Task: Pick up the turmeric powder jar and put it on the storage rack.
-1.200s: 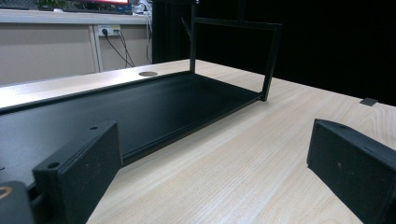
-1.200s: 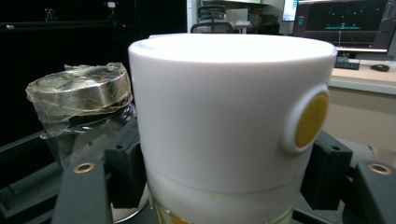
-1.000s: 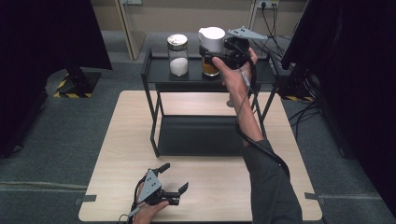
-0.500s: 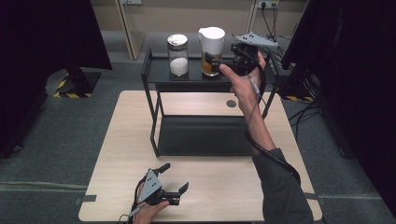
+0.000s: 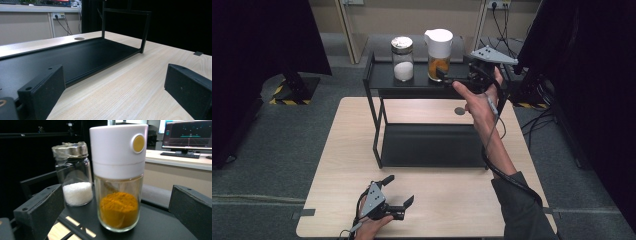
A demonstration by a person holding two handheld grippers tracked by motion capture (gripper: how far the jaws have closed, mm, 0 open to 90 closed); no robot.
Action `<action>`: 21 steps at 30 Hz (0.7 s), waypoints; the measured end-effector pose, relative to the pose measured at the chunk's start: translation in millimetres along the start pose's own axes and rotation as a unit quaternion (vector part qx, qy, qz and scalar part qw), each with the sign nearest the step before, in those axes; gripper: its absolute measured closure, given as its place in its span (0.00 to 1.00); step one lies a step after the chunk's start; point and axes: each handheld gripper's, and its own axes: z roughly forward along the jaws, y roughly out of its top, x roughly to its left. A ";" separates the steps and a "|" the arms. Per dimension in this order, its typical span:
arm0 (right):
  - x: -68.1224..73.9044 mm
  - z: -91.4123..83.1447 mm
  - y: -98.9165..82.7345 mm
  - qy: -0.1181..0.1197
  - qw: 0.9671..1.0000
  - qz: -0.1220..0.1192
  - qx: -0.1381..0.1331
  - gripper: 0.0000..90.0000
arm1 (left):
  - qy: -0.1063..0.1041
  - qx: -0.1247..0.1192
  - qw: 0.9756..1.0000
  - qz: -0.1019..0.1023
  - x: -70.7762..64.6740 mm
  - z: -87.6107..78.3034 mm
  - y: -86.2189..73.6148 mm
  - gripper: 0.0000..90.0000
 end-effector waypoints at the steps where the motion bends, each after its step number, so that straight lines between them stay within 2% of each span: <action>1: 0.4 -1.7 -1.7 0.000 1.000 -0.001 -0.001 0.00 | 0.000 0.000 1.000 -0.001 0.0 0.1 -0.1 0.03; 7: 1.3 -10.0 -8.9 -0.004 1.000 -0.002 -0.002 0.00 | 0.000 0.000 1.000 0.000 -0.2 -0.1 0.0 0.03; 17: 0.9 -26.4 -25.4 0.010 1.000 -0.001 -0.009 0.00 | 0.001 0.000 1.000 0.000 -0.5 0.0 0.1 0.03; 21: 2.9 -32.6 -35.3 0.012 1.000 -0.008 -0.012 0.00 | 0.001 0.000 1.000 0.000 -0.6 0.1 -0.1 0.03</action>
